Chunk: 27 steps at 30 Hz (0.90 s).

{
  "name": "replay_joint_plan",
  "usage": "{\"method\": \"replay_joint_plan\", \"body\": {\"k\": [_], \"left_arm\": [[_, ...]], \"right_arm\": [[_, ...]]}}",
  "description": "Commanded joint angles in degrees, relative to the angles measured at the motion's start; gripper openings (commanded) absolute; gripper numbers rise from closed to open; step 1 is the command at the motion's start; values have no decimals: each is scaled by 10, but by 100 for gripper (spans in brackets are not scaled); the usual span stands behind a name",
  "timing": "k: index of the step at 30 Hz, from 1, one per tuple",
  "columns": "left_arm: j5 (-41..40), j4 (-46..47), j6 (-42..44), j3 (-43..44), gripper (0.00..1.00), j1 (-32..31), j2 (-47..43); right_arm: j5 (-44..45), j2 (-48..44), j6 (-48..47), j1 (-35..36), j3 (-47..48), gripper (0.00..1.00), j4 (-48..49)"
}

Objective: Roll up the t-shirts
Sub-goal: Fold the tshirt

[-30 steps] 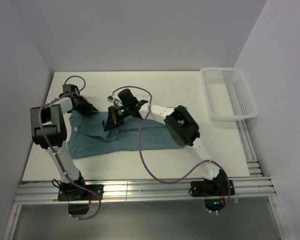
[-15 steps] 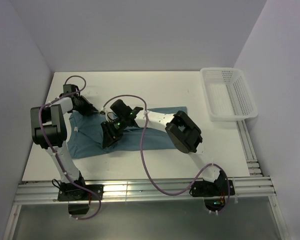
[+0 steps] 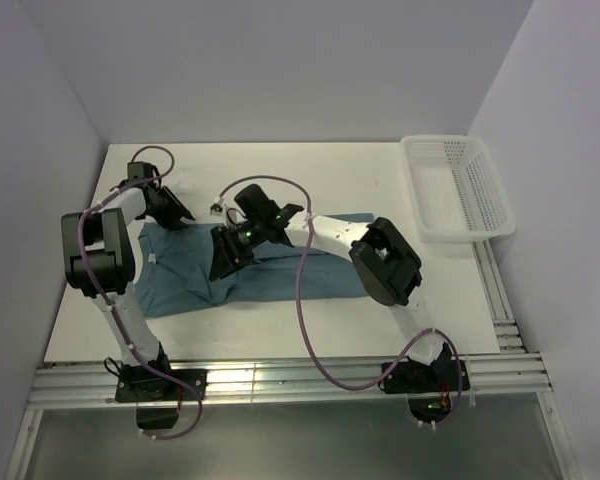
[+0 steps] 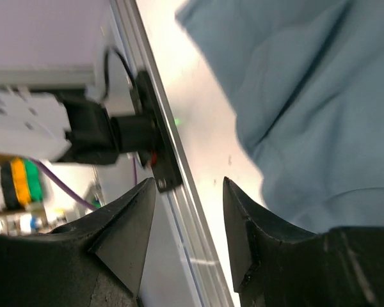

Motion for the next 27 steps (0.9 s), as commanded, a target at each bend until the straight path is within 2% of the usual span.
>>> {"method": "replay_joint_plan", "body": {"k": [1, 4, 10, 17, 23, 27], "left_arm": [[-31, -62, 31, 43, 42, 0, -56], [-27, -84, 29, 37, 48, 0, -91], [0, -108, 23, -43, 56, -2, -172], [17, -150, 28, -135, 57, -3, -255], [24, -170, -7, -200, 57, -11, -326], [16, -181, -36, -218, 58, -37, -339]], "right_arm": [[6, -28, 66, -36, -18, 54, 89], [-1, -9, 89, -55, -22, 53, 118], [-9, 31, 70, -51, -10, 47, 84], [1, 32, 23, -19, -68, 44, 38], [23, 18, -17, -14, -108, 37, -28], [27, -6, -14, -14, -127, 34, -22]]}}
